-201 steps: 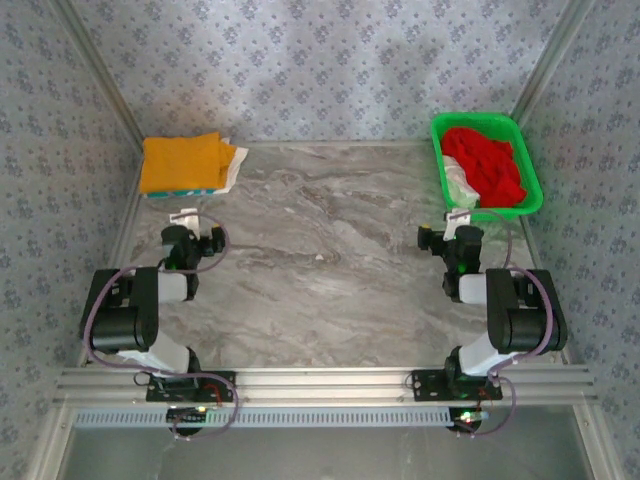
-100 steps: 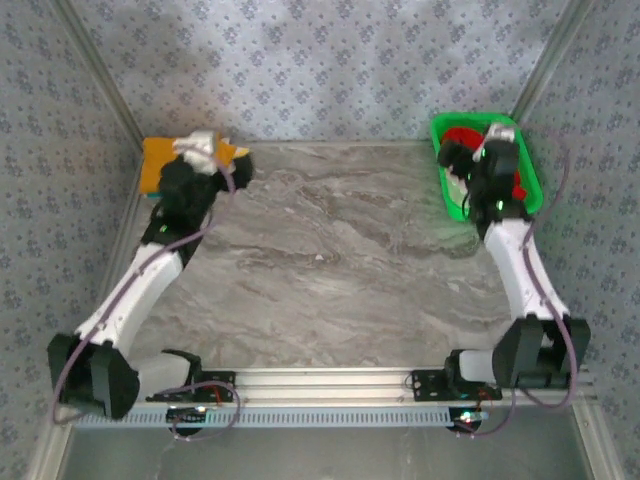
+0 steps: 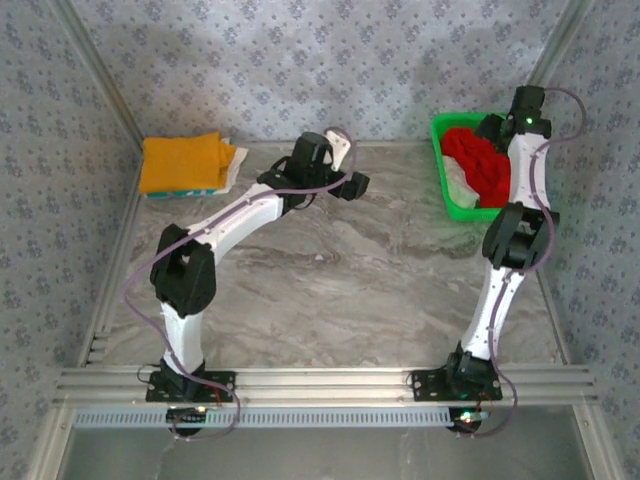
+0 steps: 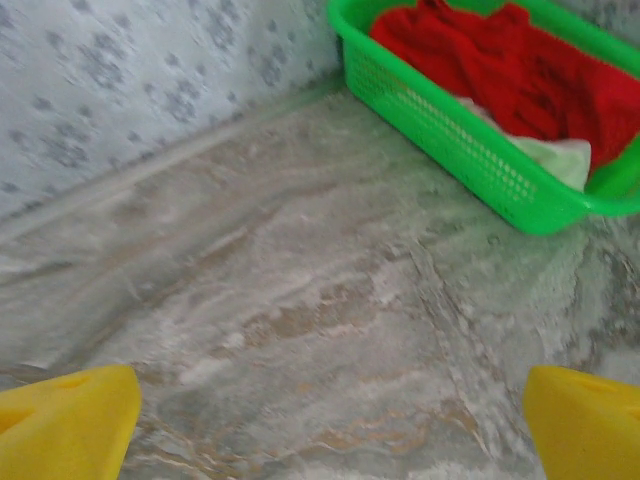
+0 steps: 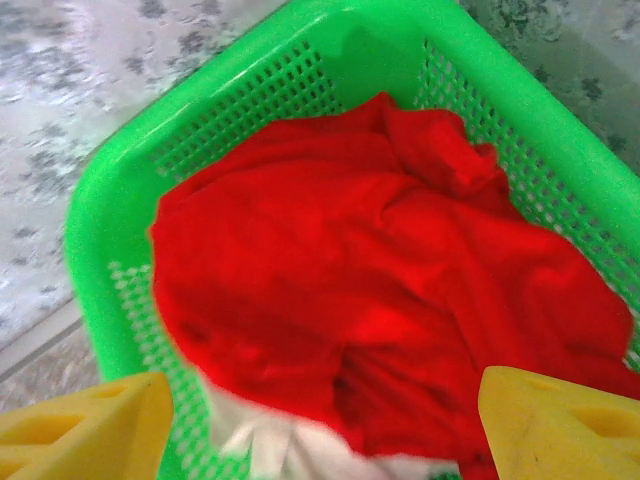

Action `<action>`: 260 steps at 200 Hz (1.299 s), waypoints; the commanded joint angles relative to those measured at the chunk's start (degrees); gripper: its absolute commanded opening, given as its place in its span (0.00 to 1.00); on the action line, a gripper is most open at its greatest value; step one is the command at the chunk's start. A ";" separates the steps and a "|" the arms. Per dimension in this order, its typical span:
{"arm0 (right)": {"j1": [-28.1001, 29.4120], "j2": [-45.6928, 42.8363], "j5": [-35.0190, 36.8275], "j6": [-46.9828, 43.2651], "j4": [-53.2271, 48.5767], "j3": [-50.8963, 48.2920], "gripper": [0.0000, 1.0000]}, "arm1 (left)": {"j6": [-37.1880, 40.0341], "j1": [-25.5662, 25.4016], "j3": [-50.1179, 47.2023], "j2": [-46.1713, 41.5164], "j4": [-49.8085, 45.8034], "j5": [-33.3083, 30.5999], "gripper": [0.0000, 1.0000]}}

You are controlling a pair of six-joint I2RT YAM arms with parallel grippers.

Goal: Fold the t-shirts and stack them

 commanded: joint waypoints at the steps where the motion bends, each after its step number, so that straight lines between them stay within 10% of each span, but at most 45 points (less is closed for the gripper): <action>1: 0.97 6.96 -5.73 1.69 -8.94 11.36 0.83 | 0.53 -0.53 2.42 -1.00 -0.41 1.36 0.98; 72: 1.63 14.64 -14.64 12.92 8.31 8.90 0.75 | -2.58 -0.60 -5.21 -2.28 2.02 1.98 0.98; 146: 2.29 14.99 -13.86 17.42 13.05 15.04 0.00 | -2.97 -0.63 -6.99 -4.18 2.16 0.78 0.98; 260: 13.93 -13.45 8.12 -4.03 12.10 19.15 0.00 | -7.77 -0.65 -19.81 -25.60 12.95 -0.59 0.97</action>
